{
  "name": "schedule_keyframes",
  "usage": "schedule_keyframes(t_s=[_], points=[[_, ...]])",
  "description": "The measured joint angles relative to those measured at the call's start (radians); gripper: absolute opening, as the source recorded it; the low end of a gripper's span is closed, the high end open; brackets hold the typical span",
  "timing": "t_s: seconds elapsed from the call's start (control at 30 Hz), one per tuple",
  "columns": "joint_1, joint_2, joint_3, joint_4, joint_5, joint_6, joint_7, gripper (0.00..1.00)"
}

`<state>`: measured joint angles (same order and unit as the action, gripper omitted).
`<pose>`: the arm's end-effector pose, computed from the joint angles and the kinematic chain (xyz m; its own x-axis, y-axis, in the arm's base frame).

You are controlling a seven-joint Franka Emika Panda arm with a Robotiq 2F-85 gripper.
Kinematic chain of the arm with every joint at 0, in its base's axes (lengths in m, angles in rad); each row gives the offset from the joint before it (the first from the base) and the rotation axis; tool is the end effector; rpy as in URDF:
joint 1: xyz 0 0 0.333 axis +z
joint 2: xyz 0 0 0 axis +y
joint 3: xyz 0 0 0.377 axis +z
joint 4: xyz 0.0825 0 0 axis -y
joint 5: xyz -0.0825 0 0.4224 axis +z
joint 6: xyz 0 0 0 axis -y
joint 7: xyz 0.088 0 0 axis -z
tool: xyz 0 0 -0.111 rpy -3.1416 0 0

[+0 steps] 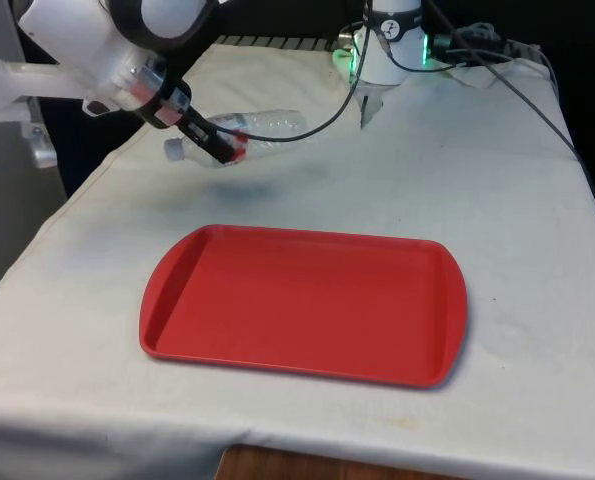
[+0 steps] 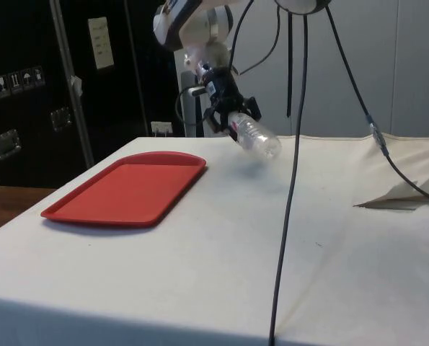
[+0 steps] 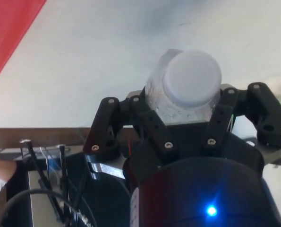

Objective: Place the bottle upright on the tray.

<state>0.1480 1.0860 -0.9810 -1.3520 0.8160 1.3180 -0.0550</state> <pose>0.6534 -0.3136 0.2133 0.5061 -0.6179 -0.6017 -0.7419 -0.6677 0.0616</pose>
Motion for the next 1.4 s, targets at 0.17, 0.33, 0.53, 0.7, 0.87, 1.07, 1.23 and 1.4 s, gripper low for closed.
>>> schedule_keyframes(t_s=[0.17,0.33,0.53,0.7,0.87,1.07,1.23,1.4], points=[[0.009,-0.001,-0.002,-0.01,0.0,0.039,0.005,0.32],[0.017,-0.001,-0.01,-0.014,0.0,0.057,0.007,0.32],[0.028,-0.007,-0.031,-0.014,0.0,0.058,0.01,0.32],[0.041,-0.02,-0.056,-0.014,0.0,0.047,0.01,0.32],[0.048,-0.038,-0.074,-0.014,-0.005,0.027,0.01,0.32],[0.053,-0.073,-0.091,-0.009,-0.026,-0.003,0.01,0.32],[0.054,-0.099,-0.099,-0.005,-0.043,-0.021,0.011,0.32],[0.055,-0.117,-0.108,0.006,-0.054,-0.041,0.014,0.32]])
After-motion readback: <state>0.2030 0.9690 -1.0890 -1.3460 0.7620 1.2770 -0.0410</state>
